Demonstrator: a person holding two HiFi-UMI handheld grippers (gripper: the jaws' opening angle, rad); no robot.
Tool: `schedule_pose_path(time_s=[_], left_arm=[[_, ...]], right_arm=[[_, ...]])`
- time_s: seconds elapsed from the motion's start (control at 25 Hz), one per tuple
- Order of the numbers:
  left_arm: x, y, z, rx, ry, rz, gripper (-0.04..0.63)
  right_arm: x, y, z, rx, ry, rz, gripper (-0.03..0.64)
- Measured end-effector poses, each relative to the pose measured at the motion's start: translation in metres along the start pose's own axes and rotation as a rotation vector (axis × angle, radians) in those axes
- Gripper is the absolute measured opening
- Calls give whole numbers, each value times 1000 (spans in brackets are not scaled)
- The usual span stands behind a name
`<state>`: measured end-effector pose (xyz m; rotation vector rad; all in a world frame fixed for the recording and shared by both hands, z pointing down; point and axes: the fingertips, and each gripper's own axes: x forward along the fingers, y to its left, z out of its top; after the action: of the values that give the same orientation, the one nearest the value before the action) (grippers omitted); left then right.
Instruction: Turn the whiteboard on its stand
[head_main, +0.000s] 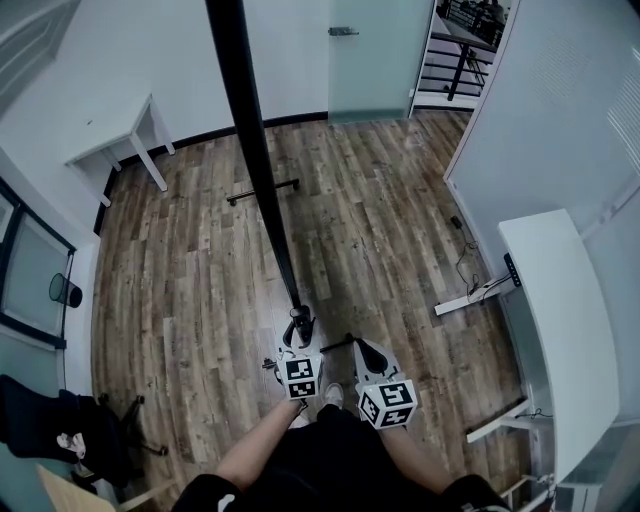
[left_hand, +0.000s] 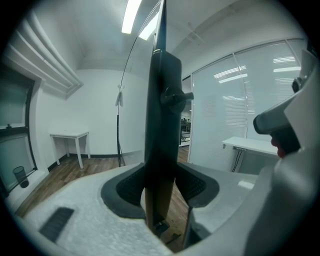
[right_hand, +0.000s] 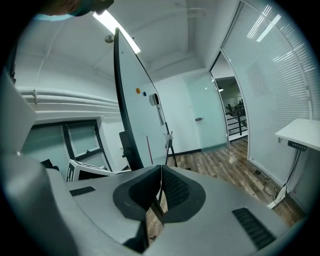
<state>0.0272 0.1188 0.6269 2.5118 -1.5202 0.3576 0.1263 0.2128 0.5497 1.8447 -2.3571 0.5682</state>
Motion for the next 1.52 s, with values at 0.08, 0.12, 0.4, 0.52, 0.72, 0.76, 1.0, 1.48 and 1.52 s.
schedule_pose_path(time_s=[0.08, 0.12, 0.4, 0.52, 0.72, 0.76, 1.0, 1.48, 1.52], left_arm=[[-4, 2, -2, -19, 7, 0, 201], [-7, 3, -3, -33, 11, -1, 202], [-29, 10, -14, -43, 20, 8, 204], [-44, 18, -17, -66, 24, 20, 204], [-70, 38, -4, -73, -3, 51, 204], [-76, 42, -2, -76, -7, 57, 202], [-113, 72, 13, -100, -34, 110, 174], [-184, 128, 70, -109, -154, 206, 60], [-189, 131, 76, -106, -163, 212, 55]], right_arm=[[1, 4, -1, -2, 4, 6, 14], [2, 6, 0, -4, 5, 10, 14], [9, 20, -2, -20, 13, 51, 14], [11, 31, -3, -28, 16, 70, 14], [16, 49, -5, -43, 22, 105, 14], [17, 53, -5, -46, 25, 111, 14], [26, 81, -6, -65, 27, 163, 14], [46, 128, -4, -82, 35, 228, 14], [48, 131, -3, -84, 37, 231, 14]])
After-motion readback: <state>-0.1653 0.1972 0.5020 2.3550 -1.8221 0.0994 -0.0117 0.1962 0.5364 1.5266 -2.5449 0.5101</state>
